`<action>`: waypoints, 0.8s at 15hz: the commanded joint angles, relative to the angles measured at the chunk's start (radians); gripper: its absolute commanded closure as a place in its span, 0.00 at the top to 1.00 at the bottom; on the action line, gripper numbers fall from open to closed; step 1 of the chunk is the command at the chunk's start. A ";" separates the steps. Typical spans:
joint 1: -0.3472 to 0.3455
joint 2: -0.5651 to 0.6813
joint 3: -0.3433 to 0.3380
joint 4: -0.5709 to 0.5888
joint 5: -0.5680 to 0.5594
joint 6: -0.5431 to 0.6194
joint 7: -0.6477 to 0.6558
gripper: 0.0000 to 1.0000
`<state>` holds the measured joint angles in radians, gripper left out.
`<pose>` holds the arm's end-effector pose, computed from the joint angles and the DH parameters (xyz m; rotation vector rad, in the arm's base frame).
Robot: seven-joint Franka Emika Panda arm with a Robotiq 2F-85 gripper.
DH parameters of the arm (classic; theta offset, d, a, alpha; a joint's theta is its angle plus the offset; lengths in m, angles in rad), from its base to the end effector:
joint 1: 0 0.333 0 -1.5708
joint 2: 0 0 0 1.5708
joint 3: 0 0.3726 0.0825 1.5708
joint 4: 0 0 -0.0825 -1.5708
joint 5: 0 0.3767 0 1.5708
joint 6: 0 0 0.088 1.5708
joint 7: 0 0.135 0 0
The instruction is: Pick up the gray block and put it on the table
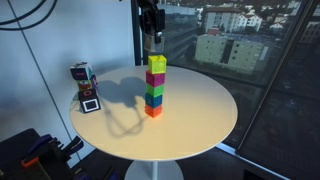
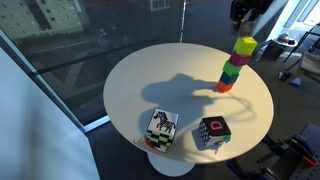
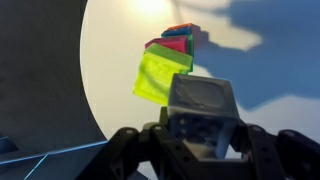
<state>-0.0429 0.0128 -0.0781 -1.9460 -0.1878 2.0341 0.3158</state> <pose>0.5597 -0.0832 0.5117 2.9268 -0.5310 0.1364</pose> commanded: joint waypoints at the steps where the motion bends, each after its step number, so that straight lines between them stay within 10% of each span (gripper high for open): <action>1: -0.002 -0.044 0.011 -0.037 0.035 -0.011 -0.055 0.29; 12: 0.022 -0.111 0.058 -0.117 0.023 0.010 -0.039 0.29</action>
<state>-0.0238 -0.0600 -0.0312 -2.0280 -0.1746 2.0350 0.2870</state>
